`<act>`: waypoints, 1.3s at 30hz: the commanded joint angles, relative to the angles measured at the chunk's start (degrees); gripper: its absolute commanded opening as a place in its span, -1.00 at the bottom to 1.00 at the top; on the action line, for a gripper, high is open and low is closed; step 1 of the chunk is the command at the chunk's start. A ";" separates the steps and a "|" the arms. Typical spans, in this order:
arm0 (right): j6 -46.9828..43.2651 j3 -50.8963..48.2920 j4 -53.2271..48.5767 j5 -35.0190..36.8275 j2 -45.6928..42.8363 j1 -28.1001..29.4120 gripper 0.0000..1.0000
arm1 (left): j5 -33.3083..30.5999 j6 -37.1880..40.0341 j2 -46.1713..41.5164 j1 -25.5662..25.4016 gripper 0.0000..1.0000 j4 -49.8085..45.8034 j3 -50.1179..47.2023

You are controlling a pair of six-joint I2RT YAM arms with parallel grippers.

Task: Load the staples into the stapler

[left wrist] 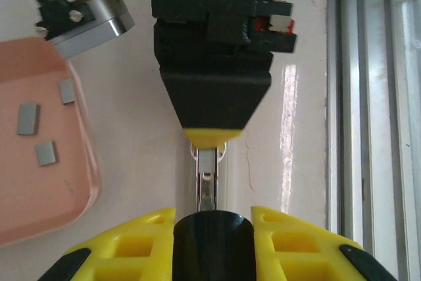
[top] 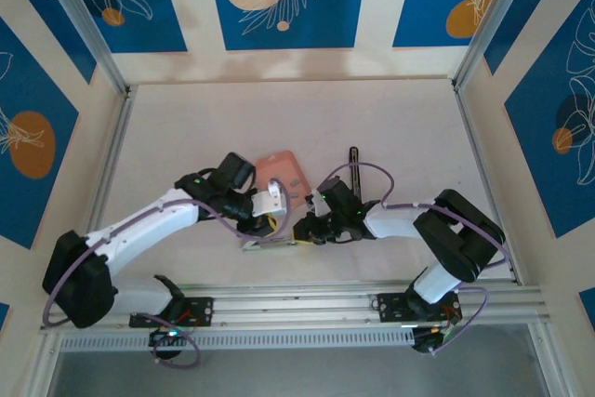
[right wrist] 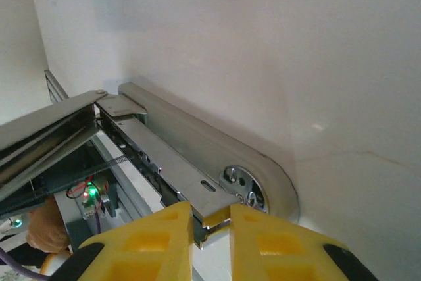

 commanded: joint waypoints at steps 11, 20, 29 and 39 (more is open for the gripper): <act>3.78 -9.92 9.52 -0.23 -6.81 -3.00 -0.23 | -3.38 -8.25 15.14 -8.12 -0.75 7.84 8.11; 3.16 -12.69 -12.37 6.92 -22.67 -9.22 -0.06 | -7.03 -10.03 23.53 -9.97 -0.73 2.86 12.66; 1.14 -12.03 -21.58 9.05 -31.52 -11.49 -0.05 | -9.58 -13.73 33.45 -12.76 -0.73 1.09 16.76; 0.29 -10.87 -22.78 9.36 -32.05 -11.77 -0.05 | -13.52 -15.71 36.27 -13.57 -0.73 -2.37 18.44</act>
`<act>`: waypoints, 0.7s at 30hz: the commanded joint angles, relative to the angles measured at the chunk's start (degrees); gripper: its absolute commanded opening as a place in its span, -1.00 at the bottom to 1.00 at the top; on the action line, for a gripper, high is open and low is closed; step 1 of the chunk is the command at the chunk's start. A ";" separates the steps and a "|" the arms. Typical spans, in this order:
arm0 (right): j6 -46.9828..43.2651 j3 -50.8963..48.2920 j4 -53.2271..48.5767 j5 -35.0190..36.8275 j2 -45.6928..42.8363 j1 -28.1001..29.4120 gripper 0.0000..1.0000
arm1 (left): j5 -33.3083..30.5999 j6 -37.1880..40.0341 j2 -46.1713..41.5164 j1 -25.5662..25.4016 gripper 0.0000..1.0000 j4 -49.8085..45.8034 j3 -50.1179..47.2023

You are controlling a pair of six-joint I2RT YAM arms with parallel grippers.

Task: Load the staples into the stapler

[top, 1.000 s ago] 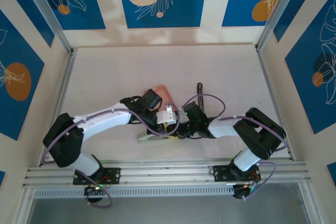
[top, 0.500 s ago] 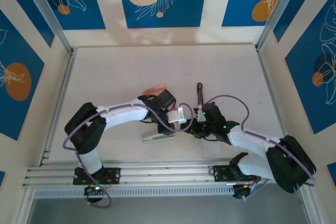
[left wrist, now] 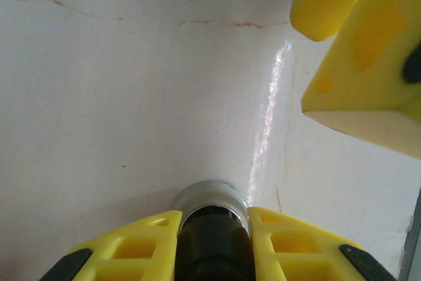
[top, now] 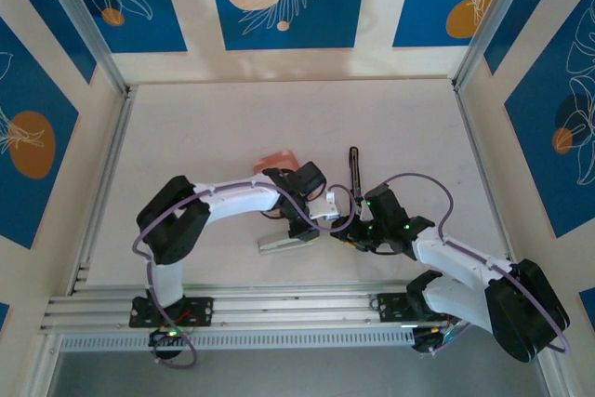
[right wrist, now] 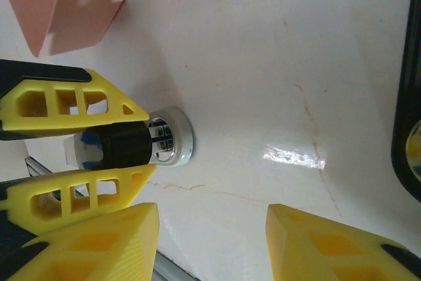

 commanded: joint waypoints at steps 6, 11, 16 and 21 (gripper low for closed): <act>-2.52 3.40 -1.94 -0.37 -0.66 -0.28 -0.05 | -4.77 -8.75 -2.69 -0.76 -0.74 -5.41 2.20; -4.06 5.44 -3.50 -0.28 -0.46 -1.75 -0.05 | -6.64 -18.57 -10.29 0.80 -0.81 -7.88 2.96; -7.68 9.57 -7.99 0.05 0.95 -4.04 -0.05 | -6.76 -27.29 -14.84 6.04 -0.95 -13.50 4.70; -13.53 16.19 -14.61 3.35 3.91 -7.06 -0.05 | -9.12 -31.90 -18.93 13.55 -0.95 -17.08 5.00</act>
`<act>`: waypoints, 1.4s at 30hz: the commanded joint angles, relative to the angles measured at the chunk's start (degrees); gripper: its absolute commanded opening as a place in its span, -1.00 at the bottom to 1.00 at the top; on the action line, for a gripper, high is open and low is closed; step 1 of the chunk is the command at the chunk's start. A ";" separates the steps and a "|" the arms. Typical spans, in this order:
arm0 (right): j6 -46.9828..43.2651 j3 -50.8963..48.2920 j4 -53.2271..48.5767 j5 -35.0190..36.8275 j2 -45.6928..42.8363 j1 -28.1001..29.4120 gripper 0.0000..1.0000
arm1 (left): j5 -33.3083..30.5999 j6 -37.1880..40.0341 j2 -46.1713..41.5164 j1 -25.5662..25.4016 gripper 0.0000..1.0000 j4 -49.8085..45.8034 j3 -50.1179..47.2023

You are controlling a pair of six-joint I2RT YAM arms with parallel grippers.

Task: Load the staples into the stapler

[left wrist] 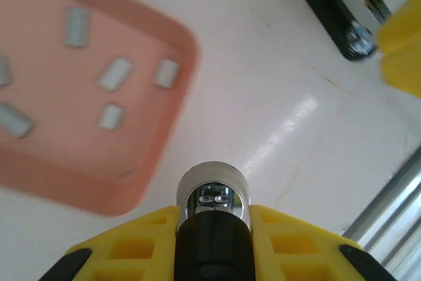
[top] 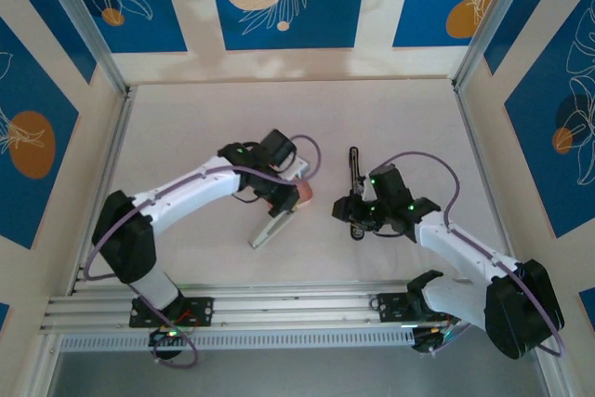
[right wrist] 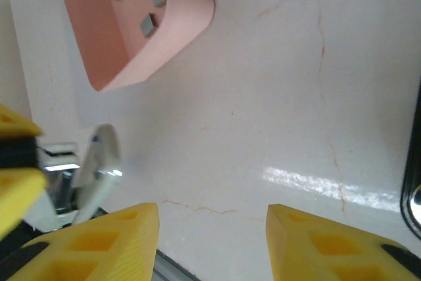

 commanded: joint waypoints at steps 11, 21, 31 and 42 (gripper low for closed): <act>-17.63 22.95 -16.14 10.64 19.84 -5.84 0.03 | -16.57 -7.97 0.22 21.75 -0.84 -6.71 3.90; -24.35 36.18 -22.94 18.14 33.58 -6.90 0.16 | -21.91 -8.25 13.21 27.55 -0.84 -0.37 9.03; -27.85 43.26 -23.37 19.61 42.72 -9.72 0.21 | -21.76 -9.31 18.64 27.90 -0.29 1.92 9.98; -29.83 52.19 -26.14 23.07 52.49 -9.69 0.21 | -19.18 -10.21 13.02 27.90 0.27 1.69 9.03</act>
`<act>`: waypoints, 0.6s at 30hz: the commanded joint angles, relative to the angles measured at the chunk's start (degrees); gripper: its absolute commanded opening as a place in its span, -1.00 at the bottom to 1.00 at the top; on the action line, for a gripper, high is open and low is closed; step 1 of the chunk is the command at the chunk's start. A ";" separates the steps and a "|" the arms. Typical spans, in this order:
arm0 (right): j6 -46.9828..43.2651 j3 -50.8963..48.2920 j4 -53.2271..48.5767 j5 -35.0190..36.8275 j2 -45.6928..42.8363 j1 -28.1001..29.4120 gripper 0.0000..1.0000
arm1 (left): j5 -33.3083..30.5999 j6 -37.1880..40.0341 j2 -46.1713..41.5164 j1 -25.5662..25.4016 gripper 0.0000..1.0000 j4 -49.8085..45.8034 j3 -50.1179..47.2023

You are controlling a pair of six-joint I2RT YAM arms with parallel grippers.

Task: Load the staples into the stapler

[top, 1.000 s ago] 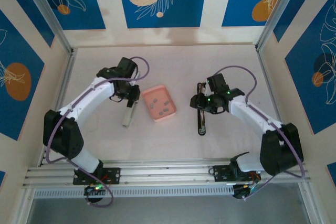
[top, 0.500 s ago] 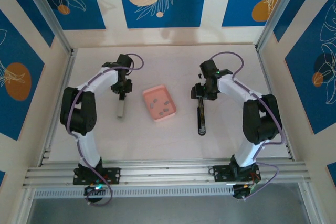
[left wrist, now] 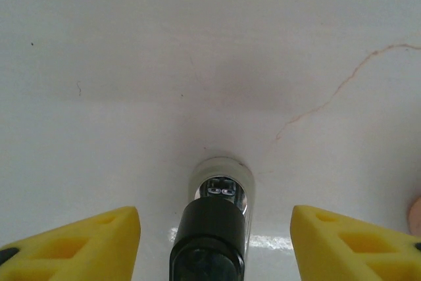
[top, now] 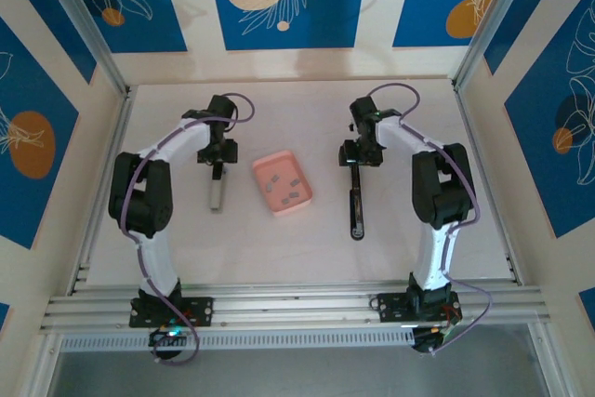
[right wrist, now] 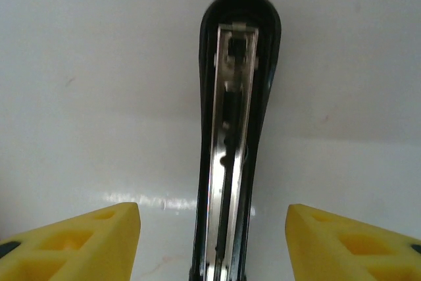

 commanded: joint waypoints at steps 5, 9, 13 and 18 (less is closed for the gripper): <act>-2.21 3.46 -1.70 0.21 4.96 0.30 0.13 | 4.28 -1.38 -11.79 0.54 0.34 2.16 -3.53; -2.37 4.93 -1.63 0.27 7.33 0.48 -0.01 | 5.69 -1.24 -16.38 0.57 0.35 3.50 -7.04; -2.81 4.12 -0.06 0.88 6.60 1.61 -0.31 | 7.41 -0.84 -20.26 0.56 0.37 5.92 -11.17; -5.99 -1.78 6.49 -1.88 1.30 2.99 -0.42 | 15.79 2.74 -25.37 0.56 0.42 13.85 -17.42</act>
